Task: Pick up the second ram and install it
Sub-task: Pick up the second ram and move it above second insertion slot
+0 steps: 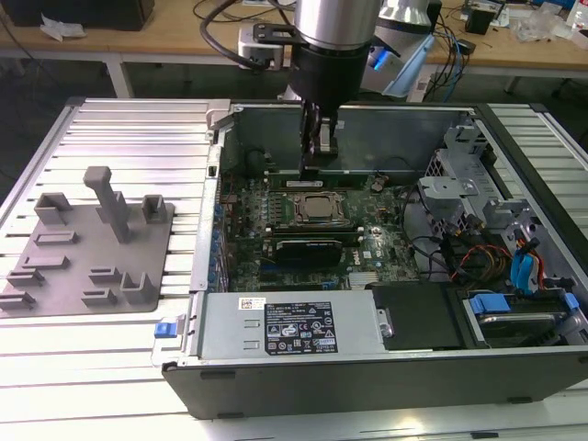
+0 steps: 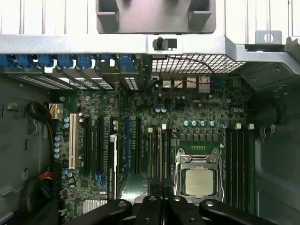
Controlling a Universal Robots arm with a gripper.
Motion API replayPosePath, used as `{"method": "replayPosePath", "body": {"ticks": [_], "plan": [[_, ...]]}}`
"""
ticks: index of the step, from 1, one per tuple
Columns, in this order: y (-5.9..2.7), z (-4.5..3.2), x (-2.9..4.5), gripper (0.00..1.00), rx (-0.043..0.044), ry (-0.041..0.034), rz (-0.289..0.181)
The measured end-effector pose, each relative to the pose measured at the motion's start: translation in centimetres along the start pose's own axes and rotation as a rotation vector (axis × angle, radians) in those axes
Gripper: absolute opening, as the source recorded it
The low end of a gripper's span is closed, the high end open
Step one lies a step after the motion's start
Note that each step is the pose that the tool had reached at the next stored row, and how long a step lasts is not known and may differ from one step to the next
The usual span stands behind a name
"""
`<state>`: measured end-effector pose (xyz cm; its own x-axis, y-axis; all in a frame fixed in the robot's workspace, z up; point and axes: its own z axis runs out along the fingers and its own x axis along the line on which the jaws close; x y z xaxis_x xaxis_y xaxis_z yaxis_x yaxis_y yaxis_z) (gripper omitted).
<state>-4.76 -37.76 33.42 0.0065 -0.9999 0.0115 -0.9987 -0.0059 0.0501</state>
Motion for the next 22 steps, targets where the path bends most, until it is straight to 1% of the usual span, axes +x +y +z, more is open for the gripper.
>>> {"method": "replayPosePath", "body": {"ticks": [1, 3, 5, 7, 8, 9, 10, 12, 13, 15, 17, 20, 22], "plan": [[-0.02, 0.25, -0.06, 0.09, 0.0002, -0.0003, 0.0], [-0.06, 1.01, -0.15, 0.09, 0.0001, -0.0002, 0.0], [-0.08, 1.42, -0.18, 0.09, 0.0, -0.0001, 0.0], [-0.11, 2.11, -0.2, 0.09, 0.0001, -0.0003, 0.004], [-0.05, 2.29, -0.2, 0.09, 0.0018, -0.0005, 0.007], [-0.01, 2.46, -0.2, 0.09, 0.0113, -0.0005, 0.007], [-0.02, 2.76, -0.21, 0.09, 0.0145, -0.0005, 0.007], [-0.05, 3.33, -0.21, 0.09, 0.0147, -0.0005, 0.009], [-0.13, 3.76, -0.22, 0.09, 0.0147, -0.0008, 0.013], [-0.38, 4.32, -0.22, 0.09, 0.0146, -0.0011, 0.022], [-0.5, 4.58, -0.22, 0.09, 0.0145, -0.0011, 0.023], [-0.86, 4.84, -0.23, 0.09, 0.0146, -0.0011, 0.023], [-0.95, 4.95, -0.23, 0.09, 0.0145, -0.0011, 0.023]]}}
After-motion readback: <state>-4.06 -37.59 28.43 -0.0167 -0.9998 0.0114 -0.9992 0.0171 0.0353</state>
